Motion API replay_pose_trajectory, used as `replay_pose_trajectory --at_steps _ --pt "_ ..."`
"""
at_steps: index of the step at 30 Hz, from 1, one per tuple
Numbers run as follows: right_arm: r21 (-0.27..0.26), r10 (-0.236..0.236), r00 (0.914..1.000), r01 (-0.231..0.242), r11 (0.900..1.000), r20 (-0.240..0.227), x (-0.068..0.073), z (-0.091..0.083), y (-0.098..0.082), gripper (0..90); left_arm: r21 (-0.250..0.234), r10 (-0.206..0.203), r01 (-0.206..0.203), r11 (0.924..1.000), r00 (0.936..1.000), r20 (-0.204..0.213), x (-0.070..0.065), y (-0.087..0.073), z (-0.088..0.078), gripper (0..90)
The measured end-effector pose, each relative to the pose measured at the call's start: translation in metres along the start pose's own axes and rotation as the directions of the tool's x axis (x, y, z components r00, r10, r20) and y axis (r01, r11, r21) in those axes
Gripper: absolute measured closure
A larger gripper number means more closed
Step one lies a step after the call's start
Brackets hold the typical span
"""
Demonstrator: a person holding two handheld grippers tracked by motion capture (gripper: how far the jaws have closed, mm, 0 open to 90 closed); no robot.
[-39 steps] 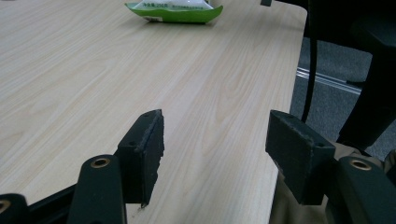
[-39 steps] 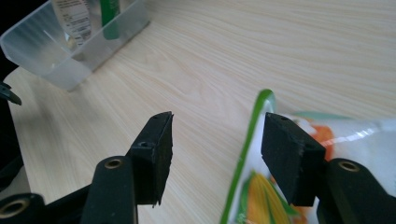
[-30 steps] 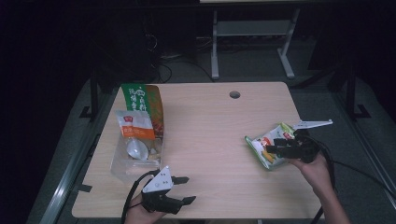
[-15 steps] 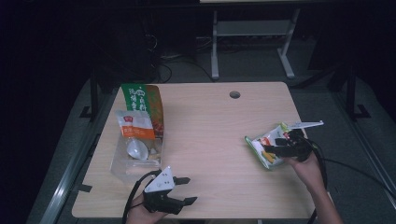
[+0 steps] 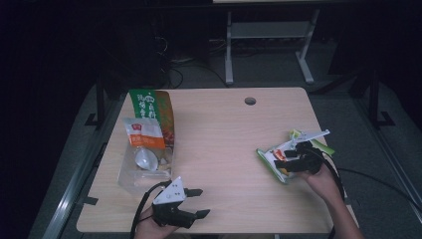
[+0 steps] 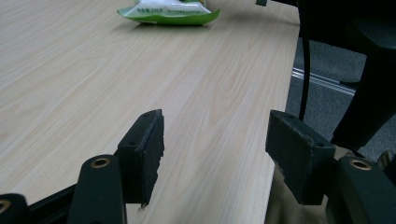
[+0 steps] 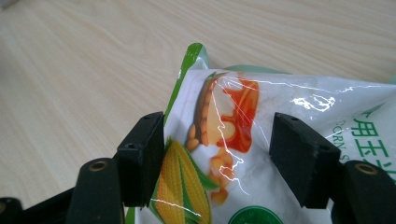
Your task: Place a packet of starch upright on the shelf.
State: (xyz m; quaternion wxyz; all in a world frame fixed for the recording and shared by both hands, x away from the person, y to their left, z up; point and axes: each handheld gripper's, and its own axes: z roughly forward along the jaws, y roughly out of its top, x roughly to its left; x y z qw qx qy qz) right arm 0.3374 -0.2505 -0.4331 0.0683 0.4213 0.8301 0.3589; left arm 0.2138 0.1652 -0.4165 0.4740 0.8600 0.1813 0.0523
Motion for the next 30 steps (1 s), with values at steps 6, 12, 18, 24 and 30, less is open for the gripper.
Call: replay_pose_trajectory --at_steps 6,12,18,24,30 --pt "0.011 -0.063 0.997 0.063 0.998 -0.046 0.011 0.004 0.001 37.3 -0.002 -0.001 0.001 1.0 1.0 -0.001 0.001 0.0 0.0 36.8" --pt "0.019 -0.098 0.9903 0.1 0.995 -0.099 0.02 0.006 0.002 38.0 -0.005 -0.004 0.004 1.0 1.0 -0.005 0.001 0.0 0.0 36.8" --pt "0.022 -0.139 0.9776 0.145 0.989 -0.157 0.025 0.008 0.002 39.2 -0.005 -0.003 0.003 1.0 1.0 -0.008 0.001 0.0 -0.002 36.9" --pt "0.011 -0.103 0.9831 0.106 0.994 -0.151 0.021 0.003 0.004 40.0 -0.007 -0.005 0.005 1.0 0.9999 -0.011 0.002 0.0 -0.002 36.9" --pt "-0.01 -0.05 0.9935 0.049 0.999 -0.102 0.011 -0.013 0.0 37.9 -0.009 -0.007 0.007 0.9999 0.9999 -0.011 0.002 0.0 -0.002 36.8"
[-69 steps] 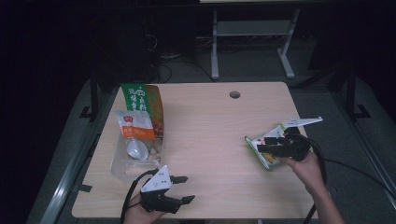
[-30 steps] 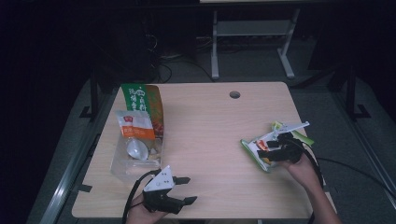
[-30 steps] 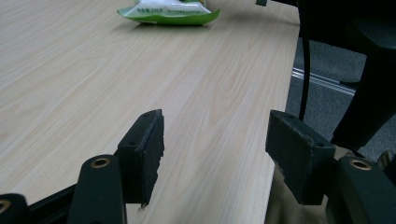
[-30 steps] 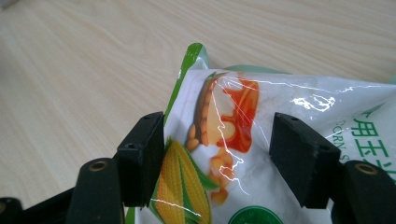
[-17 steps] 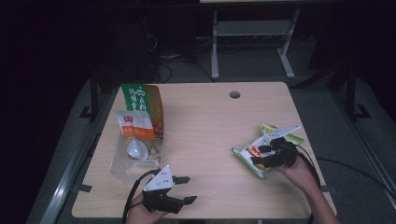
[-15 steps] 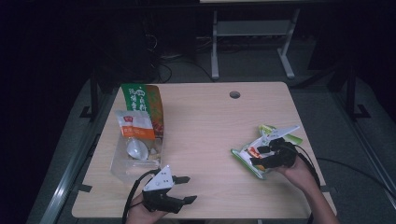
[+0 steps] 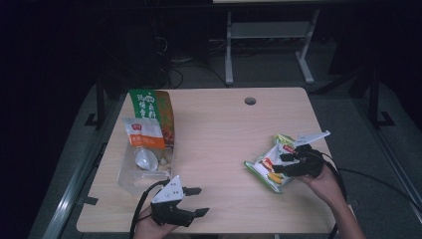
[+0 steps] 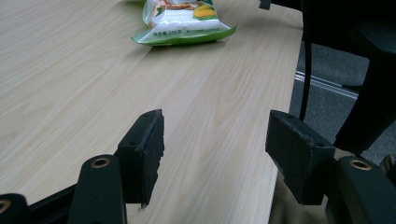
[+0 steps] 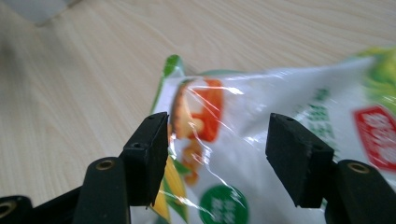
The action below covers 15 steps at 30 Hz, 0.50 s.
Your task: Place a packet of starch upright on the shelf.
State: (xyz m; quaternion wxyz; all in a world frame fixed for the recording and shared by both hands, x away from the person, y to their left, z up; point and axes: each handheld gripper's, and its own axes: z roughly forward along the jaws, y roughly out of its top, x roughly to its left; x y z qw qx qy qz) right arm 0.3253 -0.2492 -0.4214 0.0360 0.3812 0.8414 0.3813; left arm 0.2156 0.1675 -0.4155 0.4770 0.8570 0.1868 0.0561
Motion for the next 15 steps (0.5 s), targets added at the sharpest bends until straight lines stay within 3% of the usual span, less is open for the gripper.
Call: replay_pose_trajectory --at_steps 7,10,15 --pt "-0.015 0.055 0.9964 -0.054 0.998 0.065 -0.014 -0.018 -0.02 37.4 0.008 0.004 -0.004 1.0 1.0 0.004 0.0 0.0 0.002 36.9" --pt "-0.001 0.087 0.9911 -0.087 0.996 0.1 -0.019 -0.024 -0.031 37.9 0.013 0.002 -0.002 0.9999 1.0 0.007 -0.001 0.0 0.003 36.9" --pt "-0.021 0.104 0.9879 -0.102 0.995 0.115 -0.026 -0.034 -0.042 38.2 0.011 0.001 -0.001 0.9999 1.0 0.006 -0.001 0.0 0.003 37.0"
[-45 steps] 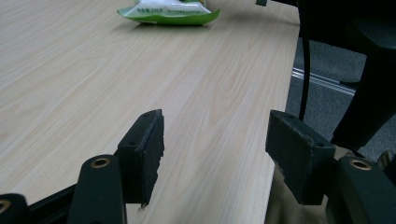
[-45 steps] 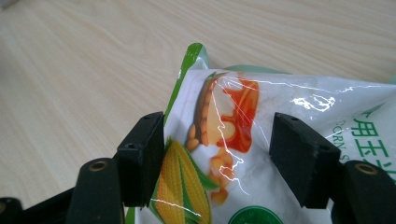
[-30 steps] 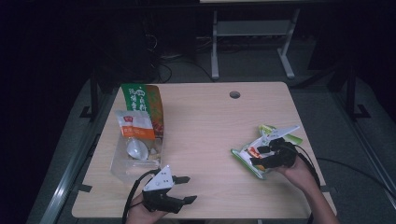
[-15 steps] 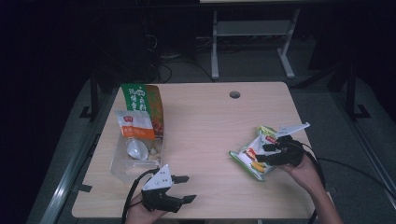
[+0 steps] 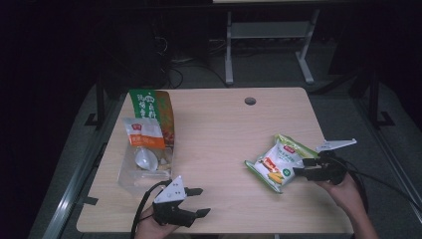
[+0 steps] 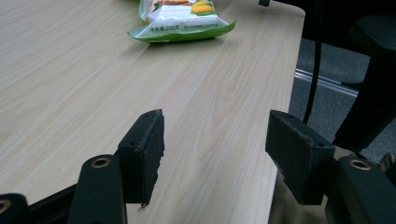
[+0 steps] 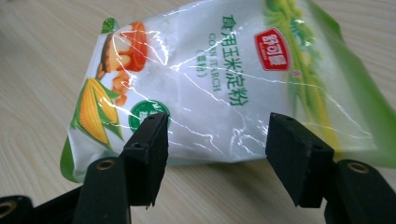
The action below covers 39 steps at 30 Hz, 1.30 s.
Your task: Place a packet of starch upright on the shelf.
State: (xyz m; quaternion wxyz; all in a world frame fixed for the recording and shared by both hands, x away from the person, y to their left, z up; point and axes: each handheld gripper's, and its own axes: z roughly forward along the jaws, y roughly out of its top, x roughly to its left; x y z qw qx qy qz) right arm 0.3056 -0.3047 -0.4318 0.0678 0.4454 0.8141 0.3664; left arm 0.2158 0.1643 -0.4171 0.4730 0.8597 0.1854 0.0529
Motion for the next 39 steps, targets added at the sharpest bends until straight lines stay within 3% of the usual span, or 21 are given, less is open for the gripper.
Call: replay_pose_trajectory --at_steps 8,15,19,26,39 --pt "0.025 0.052 0.9982 -0.052 0.998 0.03 -0.012 -0.002 -0.009 37.5 -0.001 0.001 -0.001 1.0 1.0 0.0 0.0 0.0 0.0 37.1" --pt "0.005 0.107 0.9941 -0.107 0.994 0.017 -0.019 -0.001 -0.006 36.8 0.0 0.006 -0.006 1.0 1.0 -0.005 0.0 0.0 -0.001 37.1" --pt "0.026 0.088 0.9956 -0.089 0.996 0.032 -0.017 -0.006 -0.008 37.1 -0.002 0.007 -0.007 1.0 1.0 -0.004 0.001 0.0 -0.002 37.2" --pt "0.048 0.12 0.9925 -0.121 0.991 0.022 -0.02 -0.002 -0.017 37.6 0.004 0.012 -0.012 0.9999 0.9999 0.0 -0.001 0.001 -0.001 37.7" --pt "0.026 0.172 0.9844 -0.171 0.985 -0.037 -0.023 0.019 0.01 35.6 0.001 0.008 -0.008 1.0 1.0 -0.006 0.0 0.001 -0.001 37.7"
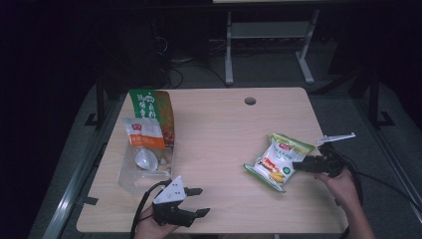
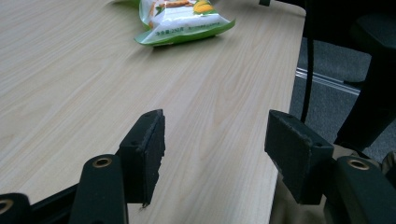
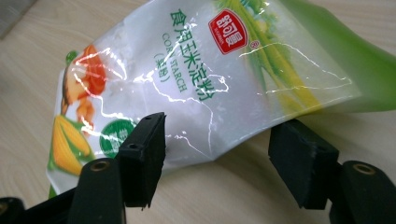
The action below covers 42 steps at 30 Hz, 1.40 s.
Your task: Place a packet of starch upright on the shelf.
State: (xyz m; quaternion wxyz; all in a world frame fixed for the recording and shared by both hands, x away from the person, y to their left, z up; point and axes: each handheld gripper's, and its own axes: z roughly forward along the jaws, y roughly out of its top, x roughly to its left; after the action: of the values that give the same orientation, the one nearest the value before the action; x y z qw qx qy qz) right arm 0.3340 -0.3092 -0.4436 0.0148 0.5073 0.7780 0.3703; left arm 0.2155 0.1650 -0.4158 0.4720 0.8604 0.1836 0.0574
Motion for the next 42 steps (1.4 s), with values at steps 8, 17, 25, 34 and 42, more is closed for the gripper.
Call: replay_pose_trajectory --at_steps 8,17,25,34,42 --pt "-0.001 0.046 0.9989 -0.046 0.999 -0.006 0.002 0.021 0.015 40.5 0.004 0.008 -0.008 1.0 1.0 -0.005 -0.001 0.0 0.001 37.7" --pt "0.003 0.018 0.9995 -0.018 1.0 -0.025 0.012 0.034 0.023 68.2 0.004 0.008 -0.008 1.0 0.9999 -0.007 -0.001 0.0 0.0 37.8" --pt "-0.007 -0.019 0.9998 0.02 1.0 0.006 0.015 0.029 0.021 85.0 0.002 0.002 -0.002 1.0 0.9999 -0.011 0.0 0.0 0.0 37.9" --pt "-0.025 -0.06 0.9978 0.06 0.998 0.029 0.022 0.021 0.024 88.0 0.005 -0.005 0.005 1.0 0.9999 -0.015 0.002 -0.001 0.0 38.0" --pt "-0.067 -0.102 0.9947 0.103 0.992 0.012 0.033 0.012 0.031 89.1 0.012 -0.009 0.009 0.9999 0.9999 -0.014 0.003 -0.001 0.002 37.8"
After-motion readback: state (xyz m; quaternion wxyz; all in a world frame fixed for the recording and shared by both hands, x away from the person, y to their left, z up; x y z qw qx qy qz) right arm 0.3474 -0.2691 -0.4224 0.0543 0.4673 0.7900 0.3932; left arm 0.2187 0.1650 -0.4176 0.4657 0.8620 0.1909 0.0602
